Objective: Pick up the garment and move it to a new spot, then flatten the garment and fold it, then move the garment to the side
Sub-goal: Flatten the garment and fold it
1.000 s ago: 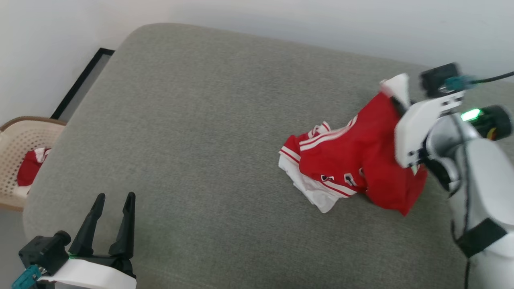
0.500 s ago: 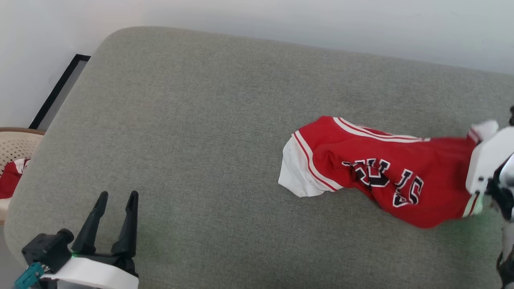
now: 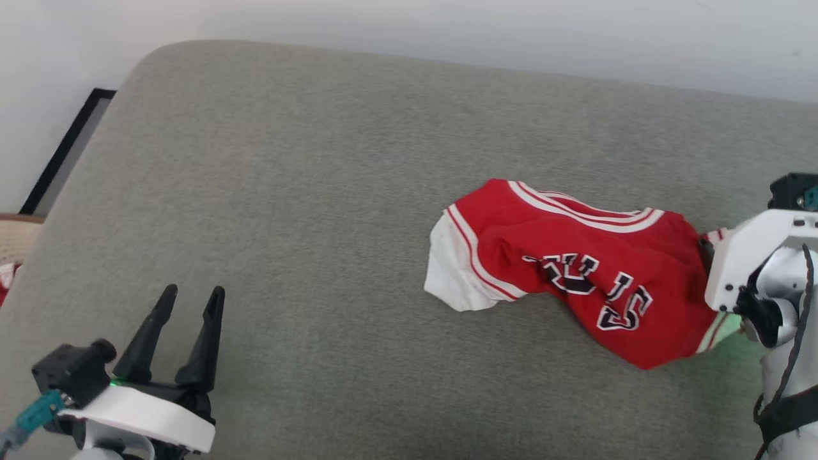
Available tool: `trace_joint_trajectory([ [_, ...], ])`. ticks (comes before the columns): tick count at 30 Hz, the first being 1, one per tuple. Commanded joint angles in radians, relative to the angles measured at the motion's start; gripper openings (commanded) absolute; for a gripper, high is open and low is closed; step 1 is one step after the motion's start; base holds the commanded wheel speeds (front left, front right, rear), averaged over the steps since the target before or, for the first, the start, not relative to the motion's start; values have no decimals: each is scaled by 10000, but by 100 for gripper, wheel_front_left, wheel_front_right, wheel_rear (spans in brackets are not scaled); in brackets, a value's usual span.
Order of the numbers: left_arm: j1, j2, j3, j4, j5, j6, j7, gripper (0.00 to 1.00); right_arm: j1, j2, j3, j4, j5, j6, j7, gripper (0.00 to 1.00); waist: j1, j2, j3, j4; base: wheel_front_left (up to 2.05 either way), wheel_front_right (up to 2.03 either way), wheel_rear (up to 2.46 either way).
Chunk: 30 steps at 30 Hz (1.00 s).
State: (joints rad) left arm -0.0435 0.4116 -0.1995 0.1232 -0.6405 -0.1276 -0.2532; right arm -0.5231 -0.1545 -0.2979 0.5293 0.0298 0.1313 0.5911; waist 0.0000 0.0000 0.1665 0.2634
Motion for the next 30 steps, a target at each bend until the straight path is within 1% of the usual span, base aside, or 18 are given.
trace_joint_trajectory([
  [1,-216,177,-100,-87,-251,-27,104,100,-103,64,82,-132,232,-10,-59,100,0,0,-29,-223,0,0,0],
  [2,-216,177,-100,-87,-251,-27,104,100,-103,64,82,-132,232,-10,-59,100,0,0,-29,-223,0,0,0],
  [4,-379,518,-287,-294,-596,-27,430,100,-158,90,393,-636,618,-9,-154,100,0,0,-62,-558,0,0,0],
  [6,-459,740,-397,-449,-871,-27,749,100,-24,77,583,-1099,866,-9,-281,100,0,0,-100,-800,0,0,0],
  [7,-459,740,-397,-449,-871,-27,749,100,-24,77,583,-1099,866,-9,-281,100,0,0,-100,-800,0,0,0],
  [12,-743,1284,-662,-928,-1571,-27,1720,100,427,139,906,-2514,1353,-9,-1029,100,0,0,-205,-1404,0,0,0],
  [16,-1073,1600,-811,-1187,-2018,-18,2666,100,915,302,1061,-3694,1533,-9,-2141,100,0,0,-255,-1925,0,0,0],
  [17,-1263,1730,-858,-1303,-2192,18,3183,100,1214,466,1208,-4195,1612,-7,-2739,100,0,0,-258,-2193,0,0,0],
  [20,-1617,1901,-1006,-1421,-2514,242,4193,100,1613,604,1401,-4738,1712,-9,-3606,100,0,0,-245,-2599,0,0,0],
  [23,-2127,2096,-1204,-1602,-2651,378,5136,100,1881,757,1622,-5127,1741,-7,-4570,100,0,0,-205,-3013,0,0,0],
  [26,-2686,2175,-1410,-1624,-2830,562,6087,100,2194,851,1978,-5336,1790,-9,-5468,100,0,0,-145,-3427,0,0,0],
  [30,-3416,2209,-1622,-1327,-3181,873,7289,100,2538,953,2301,-5450,1817,-7,-6246,100,0,0,-42,-3884,0,0,0],
])
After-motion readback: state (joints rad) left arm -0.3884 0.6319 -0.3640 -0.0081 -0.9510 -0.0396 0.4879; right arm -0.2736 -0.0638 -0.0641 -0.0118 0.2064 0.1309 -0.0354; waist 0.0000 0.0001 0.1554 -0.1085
